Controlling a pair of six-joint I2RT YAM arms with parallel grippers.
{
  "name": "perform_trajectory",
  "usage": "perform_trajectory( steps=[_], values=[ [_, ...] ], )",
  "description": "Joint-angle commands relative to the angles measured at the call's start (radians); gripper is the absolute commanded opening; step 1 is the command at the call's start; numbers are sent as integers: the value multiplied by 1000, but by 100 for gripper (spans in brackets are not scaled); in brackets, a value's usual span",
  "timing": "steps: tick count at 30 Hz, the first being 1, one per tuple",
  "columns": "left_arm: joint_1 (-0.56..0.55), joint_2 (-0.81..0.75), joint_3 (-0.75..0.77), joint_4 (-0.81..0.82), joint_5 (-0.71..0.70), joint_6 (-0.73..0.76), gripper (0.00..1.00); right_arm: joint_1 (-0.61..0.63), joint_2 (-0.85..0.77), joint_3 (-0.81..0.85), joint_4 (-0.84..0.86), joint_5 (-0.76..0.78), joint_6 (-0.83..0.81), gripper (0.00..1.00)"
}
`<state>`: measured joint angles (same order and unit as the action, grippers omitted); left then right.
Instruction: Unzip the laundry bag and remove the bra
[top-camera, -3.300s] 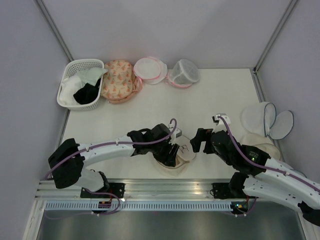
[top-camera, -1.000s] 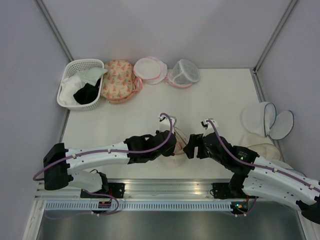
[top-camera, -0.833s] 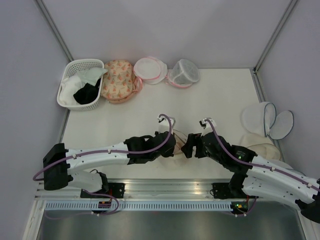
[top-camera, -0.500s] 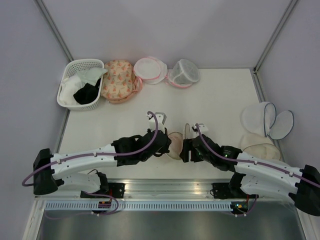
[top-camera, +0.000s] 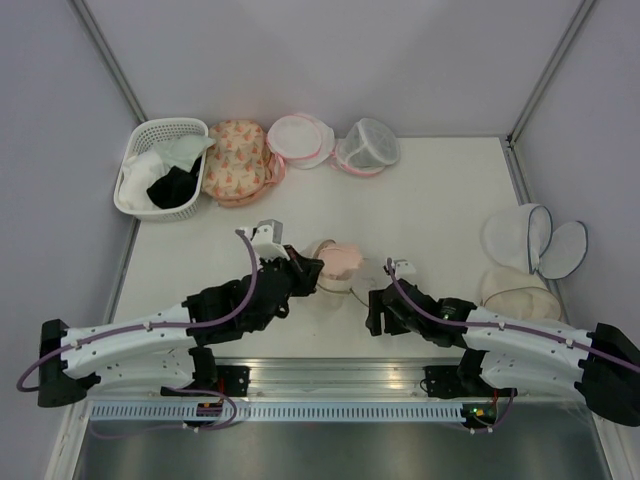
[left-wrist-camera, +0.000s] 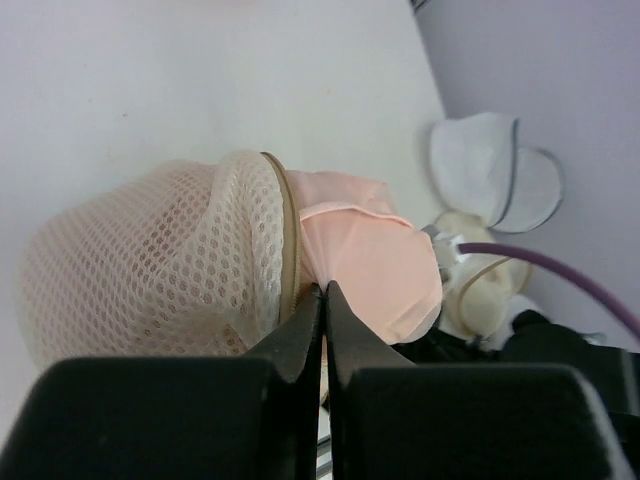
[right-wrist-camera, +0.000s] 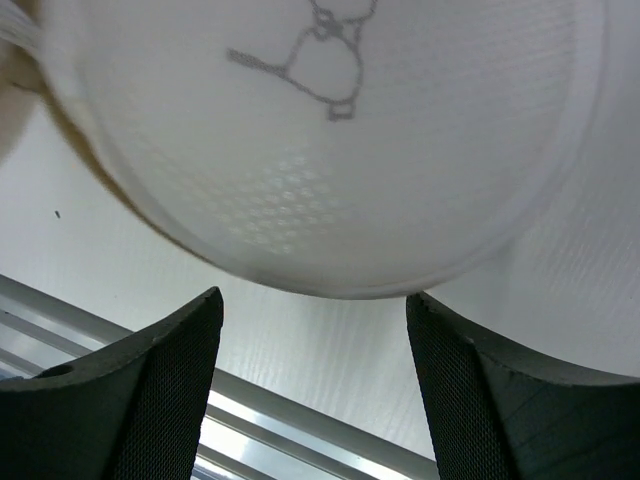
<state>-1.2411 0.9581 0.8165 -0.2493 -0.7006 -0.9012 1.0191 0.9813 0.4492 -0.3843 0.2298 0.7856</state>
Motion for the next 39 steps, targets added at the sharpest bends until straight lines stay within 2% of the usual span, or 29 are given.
perform_trajectory(
  steps=[1,5,9,14,15,17,19,22,24,25,26,27,29,31,32,39],
  values=[
    [-1,-91,-56,238,-31,-48,2,7,33,-1,41,23,20,79],
    [-1,-185,-115,336,-17,-85,2,9,23,16,58,22,15,79],
    [0,-287,-273,567,18,-100,2,9,11,20,58,25,7,79],
    [5,-268,-229,548,125,-99,2,7,-13,19,64,14,-2,80],
    [14,-268,-281,694,154,-117,2,7,-26,17,68,10,-9,80],
    [40,-262,-348,864,251,-166,2,7,-67,16,73,11,-9,80],
    [89,-246,-384,947,332,-235,2,9,-111,16,79,2,-13,80],
    [94,-239,-407,1023,339,-246,2,9,-173,13,88,-7,-16,81],
    [133,-214,-497,1193,361,-342,2,7,-199,9,93,-4,-19,82],
    [155,-187,-514,1338,430,-367,2,9,-220,5,97,-4,-19,83],
    [172,-147,-517,1373,467,-378,2,9,-225,3,99,-4,-19,83],
    [181,-134,-493,1369,499,-360,2,9,-228,5,97,-6,-20,83],
    [184,-136,-446,1201,542,-311,2,7,-230,12,94,-10,-26,83],
    [184,-156,-366,985,527,-220,2,9,-246,19,103,-18,-26,84],
    [184,-162,-350,934,514,-199,2,7,-259,17,117,-26,-29,85],
    [184,-188,-349,837,501,-228,2,7,-420,-33,369,-199,-133,93]
  ],
)
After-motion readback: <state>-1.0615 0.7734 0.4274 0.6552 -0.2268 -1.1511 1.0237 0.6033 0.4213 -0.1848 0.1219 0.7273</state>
